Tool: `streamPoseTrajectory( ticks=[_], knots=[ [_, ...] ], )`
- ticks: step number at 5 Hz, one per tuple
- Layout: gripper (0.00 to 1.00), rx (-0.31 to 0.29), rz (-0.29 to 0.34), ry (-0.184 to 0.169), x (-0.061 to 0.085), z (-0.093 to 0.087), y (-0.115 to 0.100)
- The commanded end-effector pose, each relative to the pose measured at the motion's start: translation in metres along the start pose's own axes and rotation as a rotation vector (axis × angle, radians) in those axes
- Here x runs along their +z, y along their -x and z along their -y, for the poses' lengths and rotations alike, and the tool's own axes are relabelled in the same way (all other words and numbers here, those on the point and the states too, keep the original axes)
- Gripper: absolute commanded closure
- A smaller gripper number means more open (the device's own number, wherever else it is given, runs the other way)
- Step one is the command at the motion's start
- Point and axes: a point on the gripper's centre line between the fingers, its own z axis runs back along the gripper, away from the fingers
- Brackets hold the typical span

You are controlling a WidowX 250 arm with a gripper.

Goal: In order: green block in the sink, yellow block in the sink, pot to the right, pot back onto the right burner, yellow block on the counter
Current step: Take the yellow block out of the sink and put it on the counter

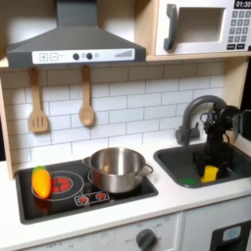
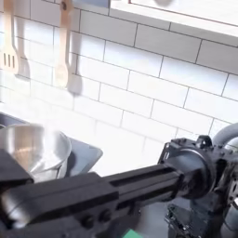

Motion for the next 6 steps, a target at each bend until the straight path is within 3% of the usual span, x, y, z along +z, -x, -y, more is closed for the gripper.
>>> streamPoseTrajectory(
  ticks=[1,2,4,5,6],
  knots=[
    [1.00,0.002,0.032,-0.002,0.011,-0.004,-0.002],
    [1.00,-0.019,0.038,-0.001,0.024,-0.006,-0.002],
    [1.00,0.015,0.068,0.016,0.055,-0.023,0.013],
    [1.00,0.018,0.097,-0.001,0.074,-0.038,0.019],
    [1.00,0.061,0.091,-0.009,0.079,-0.057,0.030]
  ],
)
